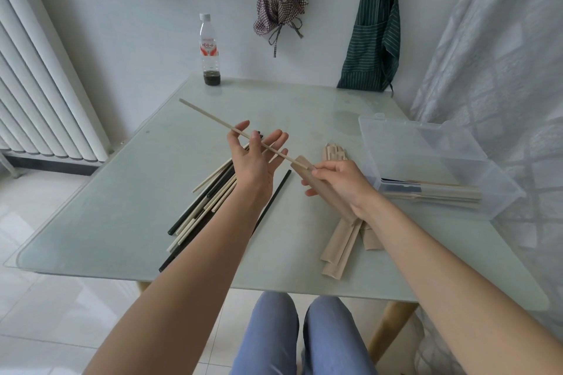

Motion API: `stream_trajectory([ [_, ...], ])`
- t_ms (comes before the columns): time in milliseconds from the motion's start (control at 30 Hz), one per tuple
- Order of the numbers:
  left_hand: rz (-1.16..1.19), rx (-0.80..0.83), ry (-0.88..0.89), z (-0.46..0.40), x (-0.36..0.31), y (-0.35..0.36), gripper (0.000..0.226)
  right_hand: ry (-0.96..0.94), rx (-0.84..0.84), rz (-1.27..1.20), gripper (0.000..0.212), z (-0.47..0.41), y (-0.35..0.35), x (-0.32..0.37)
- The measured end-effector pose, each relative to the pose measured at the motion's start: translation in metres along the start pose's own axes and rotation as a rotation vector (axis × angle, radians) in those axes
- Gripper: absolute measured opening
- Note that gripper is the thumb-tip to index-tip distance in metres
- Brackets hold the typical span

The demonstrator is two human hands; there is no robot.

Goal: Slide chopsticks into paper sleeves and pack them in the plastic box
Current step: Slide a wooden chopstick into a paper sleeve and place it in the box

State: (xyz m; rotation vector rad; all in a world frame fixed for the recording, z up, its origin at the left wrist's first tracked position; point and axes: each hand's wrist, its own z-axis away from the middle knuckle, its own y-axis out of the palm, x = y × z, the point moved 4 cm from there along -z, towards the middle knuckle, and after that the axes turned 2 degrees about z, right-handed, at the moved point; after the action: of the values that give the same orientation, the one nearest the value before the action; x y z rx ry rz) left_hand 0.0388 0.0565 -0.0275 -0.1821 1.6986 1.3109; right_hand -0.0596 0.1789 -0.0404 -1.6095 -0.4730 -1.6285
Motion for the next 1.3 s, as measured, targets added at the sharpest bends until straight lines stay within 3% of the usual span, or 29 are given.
stream_trajectory([
  [467,-0.015,-0.024,0.034,-0.002,-0.003,-0.001,0.013,0.015,-0.017,0.007,0.02,0.006,-0.004,0.006],
  [800,-0.026,0.089,-0.019,0.002,0.003,0.006,0.014,-0.019,-0.011,0.006,0.02,0.008,-0.005,0.012],
  [1033,-0.349,0.108,-0.086,0.002,0.007,0.004,0.014,-0.087,-0.019,0.071,0.018,0.003,-0.002,0.016],
  [1200,-0.329,-0.106,-0.013,-0.004,0.0,-0.005,0.012,-0.088,-0.055,0.107,0.016,0.004,-0.007,0.017],
  [1300,-0.444,-0.003,0.015,-0.001,0.001,-0.002,0.013,-0.099,-0.068,0.111,0.015,0.003,-0.004,0.02],
])
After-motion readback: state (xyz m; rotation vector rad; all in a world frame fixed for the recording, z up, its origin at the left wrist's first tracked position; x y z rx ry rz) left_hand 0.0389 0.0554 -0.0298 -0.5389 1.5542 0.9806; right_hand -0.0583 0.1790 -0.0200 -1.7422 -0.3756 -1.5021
